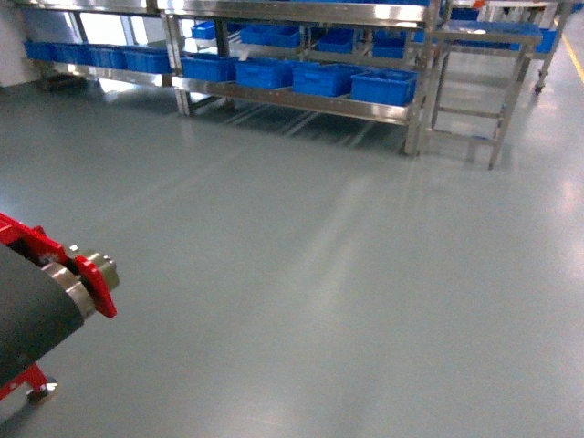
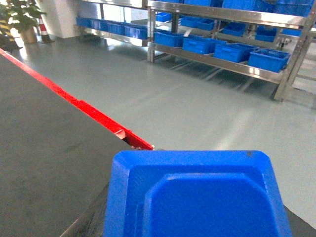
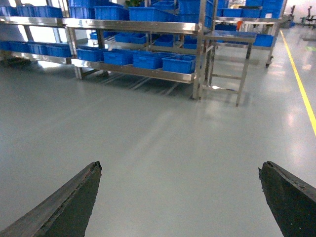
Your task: Pick blue part to blue bin on bottom shelf
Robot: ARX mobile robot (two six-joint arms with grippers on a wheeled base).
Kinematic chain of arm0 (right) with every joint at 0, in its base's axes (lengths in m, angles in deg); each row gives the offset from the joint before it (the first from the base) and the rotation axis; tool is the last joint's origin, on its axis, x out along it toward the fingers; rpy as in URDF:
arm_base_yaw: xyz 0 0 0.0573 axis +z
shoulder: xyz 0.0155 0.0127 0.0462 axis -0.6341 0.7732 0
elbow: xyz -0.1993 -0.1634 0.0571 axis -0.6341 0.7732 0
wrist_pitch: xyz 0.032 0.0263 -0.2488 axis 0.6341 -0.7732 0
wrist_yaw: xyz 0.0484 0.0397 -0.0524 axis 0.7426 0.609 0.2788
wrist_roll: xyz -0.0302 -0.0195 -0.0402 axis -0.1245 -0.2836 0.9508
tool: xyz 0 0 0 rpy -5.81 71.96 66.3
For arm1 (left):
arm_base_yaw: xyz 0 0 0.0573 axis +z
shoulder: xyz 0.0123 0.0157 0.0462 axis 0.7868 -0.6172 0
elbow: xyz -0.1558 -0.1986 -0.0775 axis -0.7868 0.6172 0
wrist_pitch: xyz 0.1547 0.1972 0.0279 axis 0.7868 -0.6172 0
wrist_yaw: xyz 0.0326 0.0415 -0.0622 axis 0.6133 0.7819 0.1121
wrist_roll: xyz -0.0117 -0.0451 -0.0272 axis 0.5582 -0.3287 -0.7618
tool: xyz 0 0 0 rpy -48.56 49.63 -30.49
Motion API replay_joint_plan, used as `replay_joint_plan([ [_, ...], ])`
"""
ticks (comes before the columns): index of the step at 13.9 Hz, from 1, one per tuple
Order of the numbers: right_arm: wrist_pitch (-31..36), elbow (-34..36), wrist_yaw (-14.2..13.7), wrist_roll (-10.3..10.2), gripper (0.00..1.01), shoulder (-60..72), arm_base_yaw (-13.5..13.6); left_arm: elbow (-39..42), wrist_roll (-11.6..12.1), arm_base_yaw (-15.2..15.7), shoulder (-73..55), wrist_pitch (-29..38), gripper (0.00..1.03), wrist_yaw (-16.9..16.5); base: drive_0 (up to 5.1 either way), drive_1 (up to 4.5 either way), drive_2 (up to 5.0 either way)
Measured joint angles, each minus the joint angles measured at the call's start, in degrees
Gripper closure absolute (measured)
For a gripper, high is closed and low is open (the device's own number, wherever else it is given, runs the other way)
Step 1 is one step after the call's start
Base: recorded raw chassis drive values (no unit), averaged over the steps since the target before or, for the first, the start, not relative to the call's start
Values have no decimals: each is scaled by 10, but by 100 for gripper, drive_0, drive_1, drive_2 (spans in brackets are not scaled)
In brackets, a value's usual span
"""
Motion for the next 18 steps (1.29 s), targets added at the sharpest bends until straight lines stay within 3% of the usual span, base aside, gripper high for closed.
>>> replay_joint_plan([
  [18, 0, 0, 0, 0, 3, 0, 0, 0, 0, 0, -1, 0, 59, -2, -153, -153, -153],
])
